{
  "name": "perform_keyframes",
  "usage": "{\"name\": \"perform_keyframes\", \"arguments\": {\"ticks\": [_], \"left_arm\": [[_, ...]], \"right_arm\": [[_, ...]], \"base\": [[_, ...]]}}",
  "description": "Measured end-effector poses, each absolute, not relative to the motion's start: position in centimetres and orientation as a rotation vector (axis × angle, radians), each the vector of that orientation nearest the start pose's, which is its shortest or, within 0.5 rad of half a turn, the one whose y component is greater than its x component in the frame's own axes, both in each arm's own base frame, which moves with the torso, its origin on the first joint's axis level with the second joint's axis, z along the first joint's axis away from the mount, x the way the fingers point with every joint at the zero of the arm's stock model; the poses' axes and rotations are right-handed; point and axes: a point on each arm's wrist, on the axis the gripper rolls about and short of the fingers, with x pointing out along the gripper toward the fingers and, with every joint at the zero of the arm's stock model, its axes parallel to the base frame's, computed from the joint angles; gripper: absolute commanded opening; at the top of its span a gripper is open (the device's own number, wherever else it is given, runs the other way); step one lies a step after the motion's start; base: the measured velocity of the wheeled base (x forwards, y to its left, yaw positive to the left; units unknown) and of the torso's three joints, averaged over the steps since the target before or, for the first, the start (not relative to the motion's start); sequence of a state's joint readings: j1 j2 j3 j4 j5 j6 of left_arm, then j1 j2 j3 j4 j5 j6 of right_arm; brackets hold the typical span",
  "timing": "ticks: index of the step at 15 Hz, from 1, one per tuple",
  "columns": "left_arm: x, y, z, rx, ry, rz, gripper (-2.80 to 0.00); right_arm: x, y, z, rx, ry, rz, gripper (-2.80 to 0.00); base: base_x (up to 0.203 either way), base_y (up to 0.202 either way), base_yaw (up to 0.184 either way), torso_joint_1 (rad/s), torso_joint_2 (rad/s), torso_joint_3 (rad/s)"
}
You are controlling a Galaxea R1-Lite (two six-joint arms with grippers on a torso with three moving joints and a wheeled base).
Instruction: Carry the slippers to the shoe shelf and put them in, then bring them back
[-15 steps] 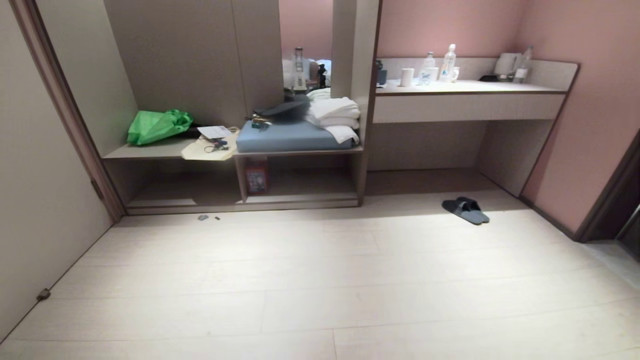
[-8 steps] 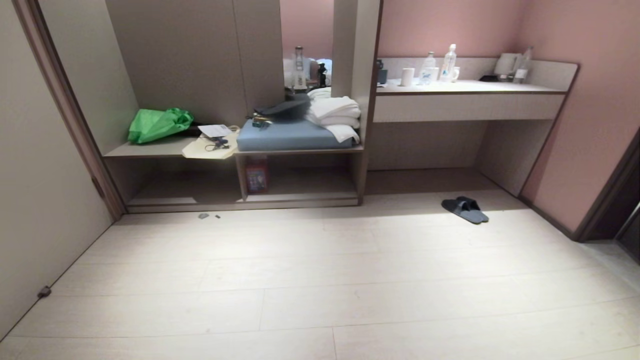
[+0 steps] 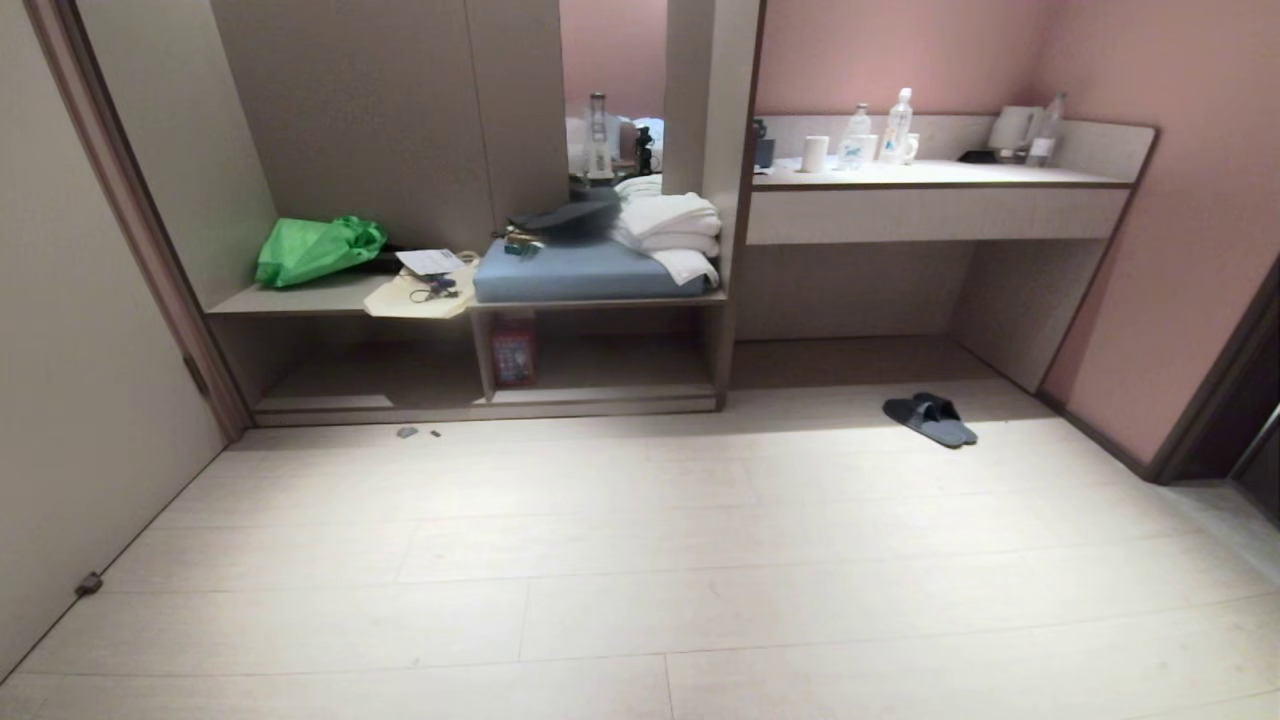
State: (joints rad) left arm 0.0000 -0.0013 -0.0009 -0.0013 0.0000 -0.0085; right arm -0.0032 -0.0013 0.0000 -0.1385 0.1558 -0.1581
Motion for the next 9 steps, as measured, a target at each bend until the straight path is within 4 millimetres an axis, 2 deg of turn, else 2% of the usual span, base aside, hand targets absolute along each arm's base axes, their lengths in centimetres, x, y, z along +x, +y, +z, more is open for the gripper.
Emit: {"name": "perform_keyframes", "arguments": {"ticks": [5, 8, 9], "left_arm": [[-2.30, 0.00, 7.58, -0.009, -0.003, 0.000, -2.80], [-2.30, 0.00, 7.58, -0.009, -0.003, 0.000, -2.80], [-2.30, 0.00, 7.60, -0.009, -0.005, 0.001, -2.80]], "right_arm": [[-2.40, 0.30, 8.88, -0.167, -0.141, 0.115, -2.80], [-2.39, 0.30, 8.87, -0.165, -0.140, 0.114, -2.80], [-2.40, 0.29, 8.87, -0.165, -0.141, 0.117, -2.80]], "base": [[0.000, 0.000, 0.000, 0.000, 0.00, 0.000], [0.000, 0.000, 0.000, -0.041, 0.20, 0.140], [-0.002, 0.010, -0.089, -0.027, 0.11, 0.100]]}}
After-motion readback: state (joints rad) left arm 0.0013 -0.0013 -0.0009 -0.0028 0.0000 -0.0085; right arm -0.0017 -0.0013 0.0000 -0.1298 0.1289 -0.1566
